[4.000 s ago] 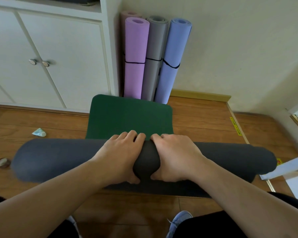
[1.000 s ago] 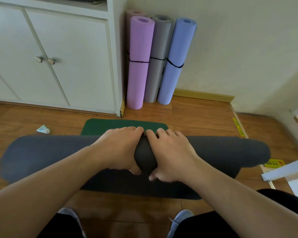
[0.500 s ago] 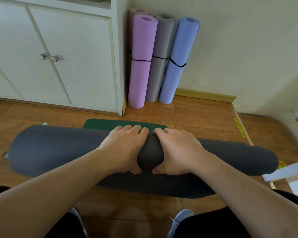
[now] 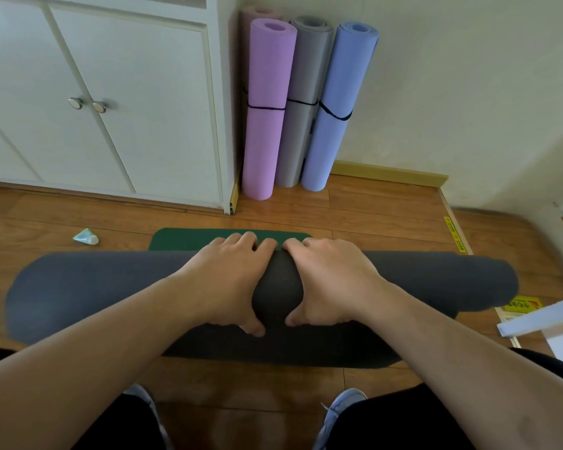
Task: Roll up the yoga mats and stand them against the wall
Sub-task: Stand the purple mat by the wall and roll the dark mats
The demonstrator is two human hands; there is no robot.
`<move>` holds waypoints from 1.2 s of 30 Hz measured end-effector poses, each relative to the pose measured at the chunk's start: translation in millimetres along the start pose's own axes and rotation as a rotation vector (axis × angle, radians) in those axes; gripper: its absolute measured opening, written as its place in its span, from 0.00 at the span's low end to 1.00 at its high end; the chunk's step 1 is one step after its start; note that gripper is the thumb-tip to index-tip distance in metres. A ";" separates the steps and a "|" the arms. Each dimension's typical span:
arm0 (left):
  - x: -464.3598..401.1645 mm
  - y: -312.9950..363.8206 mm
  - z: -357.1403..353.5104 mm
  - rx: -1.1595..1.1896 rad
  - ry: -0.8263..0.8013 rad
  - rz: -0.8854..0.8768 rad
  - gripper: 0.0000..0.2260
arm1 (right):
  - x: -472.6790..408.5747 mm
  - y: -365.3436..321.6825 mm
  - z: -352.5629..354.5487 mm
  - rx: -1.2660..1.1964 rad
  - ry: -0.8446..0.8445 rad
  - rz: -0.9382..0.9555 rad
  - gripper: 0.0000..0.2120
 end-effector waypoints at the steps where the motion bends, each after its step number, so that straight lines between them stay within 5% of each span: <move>1: -0.2 3.4 -2.9 -0.038 0.005 -0.008 0.55 | 0.6 3.1 -1.0 -0.022 -0.035 -0.025 0.45; 5: -4.3 10.1 -3.5 -0.057 0.046 -0.017 0.48 | 4.5 7.5 -2.2 -0.096 -0.086 -0.059 0.47; 11: -5.2 -5.0 6.2 0.093 -0.003 0.030 0.43 | 11.5 -10.3 1.4 0.031 0.014 0.010 0.67; 17: 0.9 -8.5 10.2 0.175 -0.069 0.063 0.42 | -0.2 -7.0 1.0 0.043 0.077 0.050 0.52; 23: 7.4 11.8 5.1 -0.073 0.118 0.002 0.58 | 0.5 12.5 5.0 -0.062 -0.035 -0.053 0.46; 26: 1.9 18.8 1.2 -0.113 0.151 -0.013 0.54 | 4.7 16.1 -0.7 -0.141 -0.104 -0.073 0.48; 32: -1.8 1.8 5.8 0.063 0.096 0.008 0.47 | 10.4 -6.5 0.8 -0.001 0.034 0.031 0.68; 36: -0.2 -5.2 10.0 0.163 0.011 0.054 0.46 | 4.1 -6.7 -3.1 0.048 0.049 0.037 0.63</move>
Point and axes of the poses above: each hand's wrist, its own x-axis away from the middle knuckle, its own z-axis out of the back of the hand, y = z × x, the point moved 6 cm from there along -x, towards the middle knuckle
